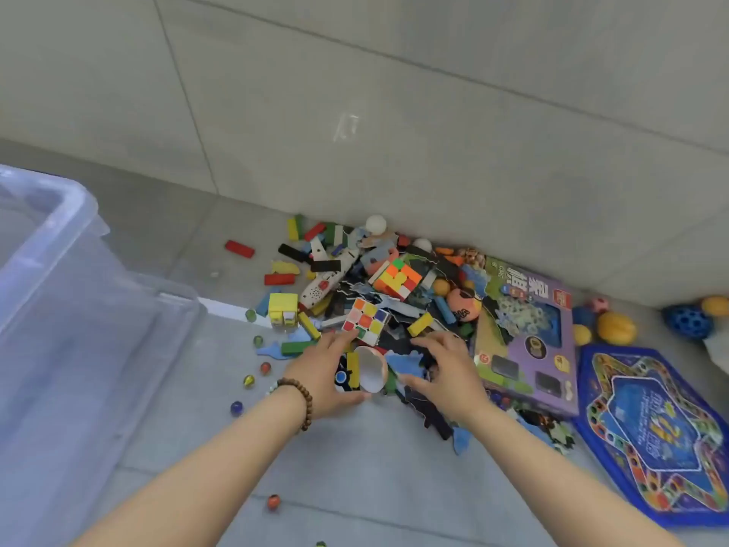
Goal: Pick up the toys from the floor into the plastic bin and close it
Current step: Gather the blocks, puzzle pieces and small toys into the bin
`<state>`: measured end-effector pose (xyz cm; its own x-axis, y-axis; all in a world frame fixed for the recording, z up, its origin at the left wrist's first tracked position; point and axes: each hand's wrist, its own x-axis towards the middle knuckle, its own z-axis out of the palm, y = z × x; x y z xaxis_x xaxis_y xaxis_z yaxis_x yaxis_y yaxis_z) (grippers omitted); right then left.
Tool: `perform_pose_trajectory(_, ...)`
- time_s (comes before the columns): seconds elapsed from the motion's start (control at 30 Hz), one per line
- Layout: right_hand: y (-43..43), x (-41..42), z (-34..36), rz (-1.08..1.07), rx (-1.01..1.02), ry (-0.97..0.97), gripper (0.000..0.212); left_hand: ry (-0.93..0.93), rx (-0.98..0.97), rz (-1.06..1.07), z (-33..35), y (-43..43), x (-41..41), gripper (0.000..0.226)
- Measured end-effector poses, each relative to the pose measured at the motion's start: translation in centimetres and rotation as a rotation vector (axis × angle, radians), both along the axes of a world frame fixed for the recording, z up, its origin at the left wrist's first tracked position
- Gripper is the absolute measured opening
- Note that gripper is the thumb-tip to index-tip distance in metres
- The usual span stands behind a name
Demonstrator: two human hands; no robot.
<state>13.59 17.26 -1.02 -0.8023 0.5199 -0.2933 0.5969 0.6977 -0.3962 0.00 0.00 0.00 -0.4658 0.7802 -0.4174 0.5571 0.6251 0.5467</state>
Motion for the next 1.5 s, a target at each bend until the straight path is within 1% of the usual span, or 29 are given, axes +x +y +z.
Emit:
perform_pose_trajectory(0.1,0.3,0.0,-0.9,0.03,0.048,-0.057,0.055,-0.003,-0.007,-0.023,-0.7,0.6,0.0,0.089)
perform_pose_trajectory(0.17,0.2,-0.2,-1.4,0.029,0.041,-0.041,0.052,0.005,0.004,-0.019,-1.7,0.8,0.0,0.083)
perform_pose_trajectory(0.27,0.0,-0.5,-1.8,-0.004,-0.048,0.013,0.051,0.035,0.014,-0.018,-2.5,1.0,0.3,0.083)
perform_pose_trajectory(0.4,-0.9,0.0,-2.4,-0.043,-0.277,0.004,0.066,0.062,-0.026,-0.048,-3.3,0.5,0.5,0.089)
perform_pose_trajectory(0.47,-1.6,0.3,-2.4,-0.029,-0.293,-0.01,0.07,0.06,-0.034,-0.034,-3.5,-0.2,0.5,0.088)
perform_pose_trajectory(0.53,-2.3,0.5,-2.5,-0.012,-0.313,-0.009,0.068,0.046,-0.04,-0.003,-3.6,-0.9,0.5,0.085)
perform_pose_trajectory(0.6,-3.2,0.5,-2.5,-0.05,-0.409,0.036,0.066,0.02,-0.036,0.033,-3.6,-1.2,0.6,0.085)
perform_pose_trajectory(0.67,-3.9,0.5,-2.6,-0.125,-0.525,0.082,0.063,-0.02,-0.031,0.069,-3.6,-1.2,0.7,0.085)
perform_pose_trajectory(0.77,-4.4,0.7,-3.0,-0.185,-0.599,0.099,0.059,-0.071,-0.033,0.117,-3.5,-1.4,0.9,0.088)
perform_pose_trajectory(0.9,-4.9,0.9,-2.7,-0.316,-0.813,0.139,0.048,-0.134,-0.033,0.2,-3.6,-2.3,0.9,0.088)
perform_pose_trajectory(0.97,-5.2,0.9,-2.6,-0.362,-0.849,0.159,0.041,-0.137,-0.058,0.219,-3.7,-2.4,1.1,0.091)
perform_pose_trajectory(1.03,-5.5,0.9,-2.7,-0.413,-0.867,0.211,0.028,-0.131,-0.064,0.224,-3.7,-2.3,1.2,0.092)
perform_pose_trajectory(1.1,-5.7,0.9,-3.0,-0.476,-0.828,0.242,0.017,-0.122,-0.066,0.226,-3.6,-2.2,1.3,0.09)
perform_pose_trajectory(1.17,-5.8,0.6,-3.5,-0.52,-0.789,0.25,0.013,-0.123,-0.067,0.236,-3.6,-2.1,1.3,0.089)
perform_pose_trajectory(1.2,-5.8,0.4,-3.6,-0.55,-0.804,0.254,0.011,-0.129,-0.066,0.242,-3.6,-2.2,1.3,0.088)
perform_pose_trajectory(1.23,-5.9,0.2,-3.7,-0.581,-0.837,0.258,0.011,-0.137,-0.064,0.249,-3.7,-2.2,1.2,0.088)
perform_pose_trajectory(1.33,-5.9,-0.5,-3.6,-0.664,-0.953,0.267,0.039,-0.136,-0.073,0.257,-3.6,-2.4,0.8,0.088)
perform_pose_trajectory(1.37,-6.0,-0.7,-3.5,-0.674,-0.989,0.259,0.044,-0.131,-0.08,0.25,-3.6,-2.4,0.7,0.089)
perform_pose_trajectory(1.43,-6.1,-0.7,-3.0,-0.674,-1.067,0.233,0.045,-0.131,-0.086,0.241,-3.5,-2.5,0.6,0.089)
perform_pose_trajectory(1.5,-6.2,-0.7,-2.9,-0.681,-1.118,0.223,0.039,-0.145,-0.08,0.247,-3.4,-2.4,0.7,0.086)
